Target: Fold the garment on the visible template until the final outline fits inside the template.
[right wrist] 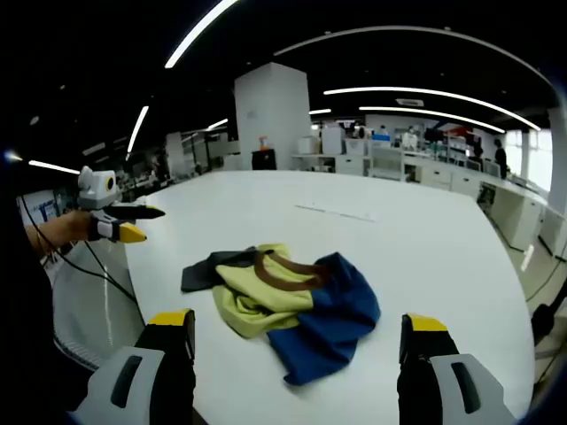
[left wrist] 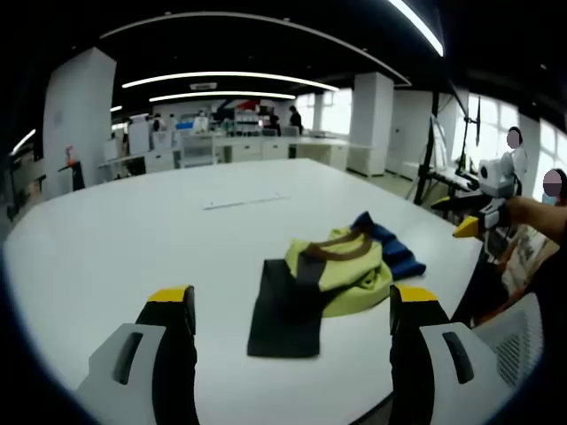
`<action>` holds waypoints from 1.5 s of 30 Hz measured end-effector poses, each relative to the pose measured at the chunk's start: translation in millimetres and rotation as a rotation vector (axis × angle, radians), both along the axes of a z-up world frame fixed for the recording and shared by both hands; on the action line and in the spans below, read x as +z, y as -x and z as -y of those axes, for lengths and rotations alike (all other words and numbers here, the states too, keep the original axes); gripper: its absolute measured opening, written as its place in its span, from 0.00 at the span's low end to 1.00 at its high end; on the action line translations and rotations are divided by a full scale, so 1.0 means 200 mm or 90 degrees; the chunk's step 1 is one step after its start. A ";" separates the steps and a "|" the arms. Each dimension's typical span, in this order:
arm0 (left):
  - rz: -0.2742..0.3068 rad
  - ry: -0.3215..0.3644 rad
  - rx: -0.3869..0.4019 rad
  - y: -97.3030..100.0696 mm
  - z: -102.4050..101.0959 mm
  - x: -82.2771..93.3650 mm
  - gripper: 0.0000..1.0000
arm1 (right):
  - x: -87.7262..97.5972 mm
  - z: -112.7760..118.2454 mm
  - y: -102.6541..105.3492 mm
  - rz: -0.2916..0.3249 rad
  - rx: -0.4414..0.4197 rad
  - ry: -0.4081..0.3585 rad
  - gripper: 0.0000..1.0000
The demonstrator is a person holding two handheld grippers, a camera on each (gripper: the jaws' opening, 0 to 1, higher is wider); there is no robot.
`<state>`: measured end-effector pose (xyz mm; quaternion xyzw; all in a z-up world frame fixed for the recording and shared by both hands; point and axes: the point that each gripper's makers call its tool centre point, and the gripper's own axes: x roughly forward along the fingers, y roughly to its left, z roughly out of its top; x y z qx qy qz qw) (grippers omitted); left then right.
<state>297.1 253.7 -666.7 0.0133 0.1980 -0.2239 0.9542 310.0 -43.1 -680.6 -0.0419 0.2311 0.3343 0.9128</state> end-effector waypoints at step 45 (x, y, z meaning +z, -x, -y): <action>0.002 0.010 -0.009 -0.01 0.00 0.03 0.76 | -0.01 0.02 0.00 0.003 0.003 -0.002 0.71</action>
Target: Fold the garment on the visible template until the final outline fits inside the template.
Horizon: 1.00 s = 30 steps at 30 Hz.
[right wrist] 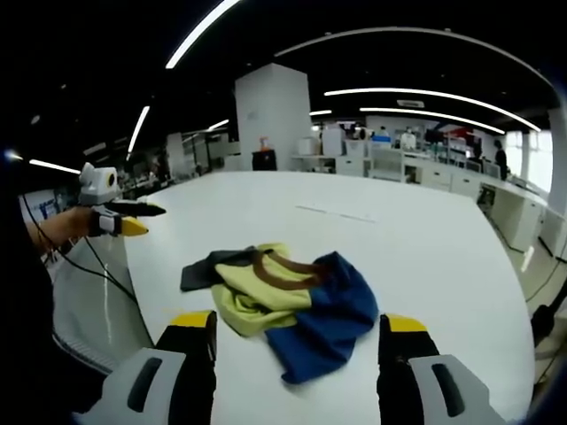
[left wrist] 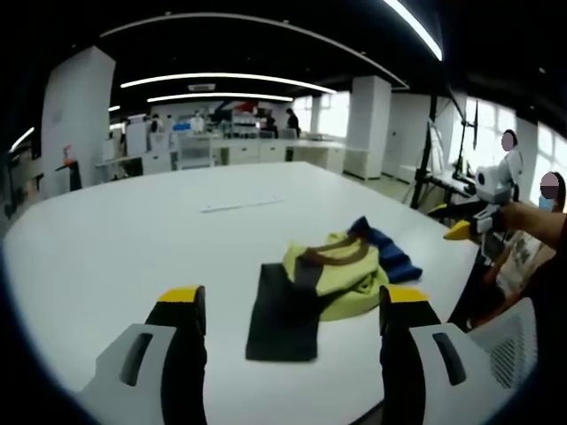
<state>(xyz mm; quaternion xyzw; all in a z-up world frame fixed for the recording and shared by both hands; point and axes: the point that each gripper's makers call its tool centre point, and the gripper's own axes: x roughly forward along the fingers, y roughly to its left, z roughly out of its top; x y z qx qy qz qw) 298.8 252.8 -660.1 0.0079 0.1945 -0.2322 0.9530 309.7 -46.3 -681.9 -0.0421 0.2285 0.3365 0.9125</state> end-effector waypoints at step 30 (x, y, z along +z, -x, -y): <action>-0.011 0.007 -0.034 -0.04 0.07 -0.04 0.63 | -0.02 0.02 -0.08 0.005 -0.005 0.002 0.48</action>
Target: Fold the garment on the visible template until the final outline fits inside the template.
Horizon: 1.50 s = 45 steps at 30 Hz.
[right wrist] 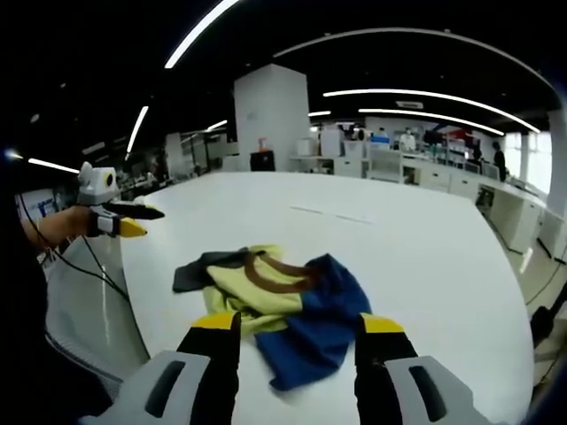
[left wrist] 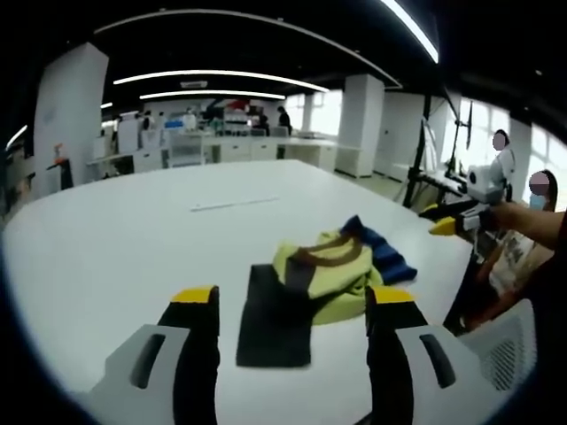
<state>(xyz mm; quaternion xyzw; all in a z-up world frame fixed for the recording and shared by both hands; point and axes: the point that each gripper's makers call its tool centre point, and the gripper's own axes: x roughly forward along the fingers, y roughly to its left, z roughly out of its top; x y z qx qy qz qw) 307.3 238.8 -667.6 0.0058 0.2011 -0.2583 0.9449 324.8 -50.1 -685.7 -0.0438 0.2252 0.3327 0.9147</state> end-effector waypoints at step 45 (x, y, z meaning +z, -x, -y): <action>-0.084 0.008 -0.102 -0.34 0.24 -0.29 0.36 | -0.34 -0.18 -0.39 -0.062 0.078 0.055 0.20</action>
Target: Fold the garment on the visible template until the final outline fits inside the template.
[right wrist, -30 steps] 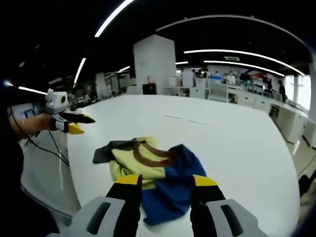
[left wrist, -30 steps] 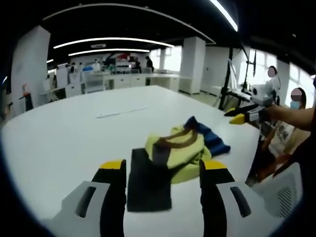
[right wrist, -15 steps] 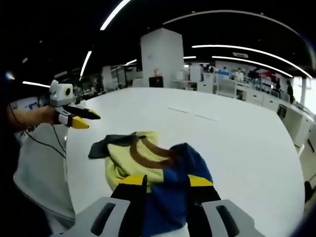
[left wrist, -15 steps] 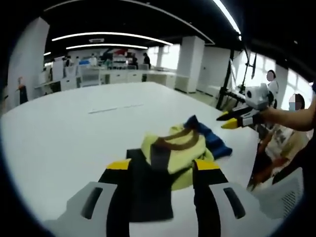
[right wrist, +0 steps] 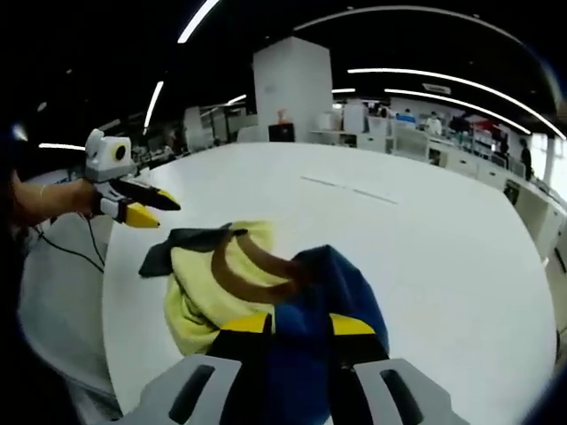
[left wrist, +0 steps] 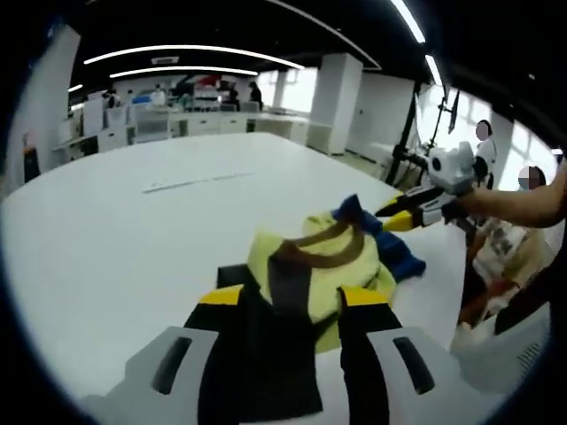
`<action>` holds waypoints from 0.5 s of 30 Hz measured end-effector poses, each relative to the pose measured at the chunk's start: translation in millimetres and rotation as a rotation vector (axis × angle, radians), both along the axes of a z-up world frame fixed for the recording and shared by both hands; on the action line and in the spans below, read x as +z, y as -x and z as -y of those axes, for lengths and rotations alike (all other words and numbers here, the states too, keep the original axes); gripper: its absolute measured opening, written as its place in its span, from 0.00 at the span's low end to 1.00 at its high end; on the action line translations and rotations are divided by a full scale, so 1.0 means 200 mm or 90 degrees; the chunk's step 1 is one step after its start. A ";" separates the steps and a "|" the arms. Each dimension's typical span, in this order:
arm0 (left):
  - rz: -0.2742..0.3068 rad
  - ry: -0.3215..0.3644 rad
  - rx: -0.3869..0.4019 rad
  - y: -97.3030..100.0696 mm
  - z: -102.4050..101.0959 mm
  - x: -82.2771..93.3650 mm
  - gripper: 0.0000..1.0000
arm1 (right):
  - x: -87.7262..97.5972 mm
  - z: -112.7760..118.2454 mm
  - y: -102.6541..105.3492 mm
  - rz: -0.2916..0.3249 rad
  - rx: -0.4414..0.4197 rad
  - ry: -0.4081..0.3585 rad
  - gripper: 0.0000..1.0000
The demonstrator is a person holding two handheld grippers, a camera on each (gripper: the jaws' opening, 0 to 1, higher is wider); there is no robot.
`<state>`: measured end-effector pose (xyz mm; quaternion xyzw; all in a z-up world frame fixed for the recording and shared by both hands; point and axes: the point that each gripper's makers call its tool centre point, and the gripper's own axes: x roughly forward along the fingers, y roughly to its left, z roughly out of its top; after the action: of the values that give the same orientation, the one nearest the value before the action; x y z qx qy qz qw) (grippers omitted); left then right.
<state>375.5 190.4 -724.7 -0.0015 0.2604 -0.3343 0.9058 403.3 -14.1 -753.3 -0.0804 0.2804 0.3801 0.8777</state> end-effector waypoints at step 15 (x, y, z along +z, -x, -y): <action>-0.069 -0.030 0.000 -0.05 0.02 -0.18 0.18 | -0.10 0.01 -0.05 -0.021 -0.016 0.025 0.06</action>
<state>385.6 186.7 -760.8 0.0014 0.3166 -0.3275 0.8902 413.8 -16.4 -773.5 -0.0879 0.3036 0.3649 0.8758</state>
